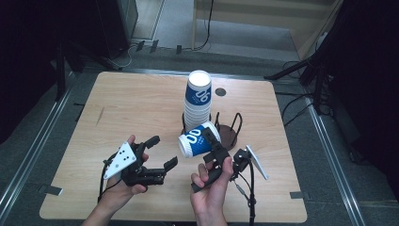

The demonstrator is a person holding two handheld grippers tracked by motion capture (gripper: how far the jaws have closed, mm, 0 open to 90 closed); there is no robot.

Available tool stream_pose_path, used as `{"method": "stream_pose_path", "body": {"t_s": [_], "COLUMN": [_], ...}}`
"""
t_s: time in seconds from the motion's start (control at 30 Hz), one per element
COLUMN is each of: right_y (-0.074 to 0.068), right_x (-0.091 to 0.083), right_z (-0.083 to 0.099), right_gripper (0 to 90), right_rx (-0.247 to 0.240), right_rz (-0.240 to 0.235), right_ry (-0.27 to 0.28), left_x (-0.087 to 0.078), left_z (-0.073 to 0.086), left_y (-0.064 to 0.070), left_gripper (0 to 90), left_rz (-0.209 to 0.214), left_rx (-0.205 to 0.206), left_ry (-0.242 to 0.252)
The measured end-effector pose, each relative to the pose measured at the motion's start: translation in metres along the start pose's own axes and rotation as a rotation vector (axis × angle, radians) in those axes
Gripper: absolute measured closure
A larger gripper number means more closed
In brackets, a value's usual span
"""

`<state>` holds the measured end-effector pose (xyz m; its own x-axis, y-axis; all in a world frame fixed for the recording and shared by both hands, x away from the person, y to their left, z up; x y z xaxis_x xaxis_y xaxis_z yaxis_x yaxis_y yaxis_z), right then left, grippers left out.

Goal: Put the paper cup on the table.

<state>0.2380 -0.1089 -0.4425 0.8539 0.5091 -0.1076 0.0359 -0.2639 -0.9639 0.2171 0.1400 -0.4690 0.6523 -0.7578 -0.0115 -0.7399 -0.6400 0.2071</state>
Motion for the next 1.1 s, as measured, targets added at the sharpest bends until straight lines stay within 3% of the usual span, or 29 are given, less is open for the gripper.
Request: {"method": "stream_pose_path", "body": {"t_s": [0.63,1.1], "right_y": [-0.009,-0.015], "right_x": [-0.01,-0.018], "right_z": [-0.022,-0.033], "right_gripper": [14.6,14.7], "right_rx": [-0.251,-0.368], "right_rz": [0.06,0.067], "right_ry": [0.054,0.081], "left_x": [-0.01,-0.021], "left_z": [0.002,0.009], "left_y": [-0.015,-0.027], "left_gripper": [8.7,8.7], "left_rz": [-0.07,-0.12], "left_rx": [-0.011,-0.018], "left_ry": [-0.001,-0.016]}}
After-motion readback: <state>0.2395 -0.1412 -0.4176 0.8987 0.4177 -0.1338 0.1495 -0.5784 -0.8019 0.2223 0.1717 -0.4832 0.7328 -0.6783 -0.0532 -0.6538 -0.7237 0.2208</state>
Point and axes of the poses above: each handheld gripper's, and its own axes: x roughly forward along the jaws, z roughly out of its underside, y roughly to its right, the point moved 1 cm from there along x, roughly forward along the jaws, and after that the axes turned 3 degrees about z, right-handed, at the moved point
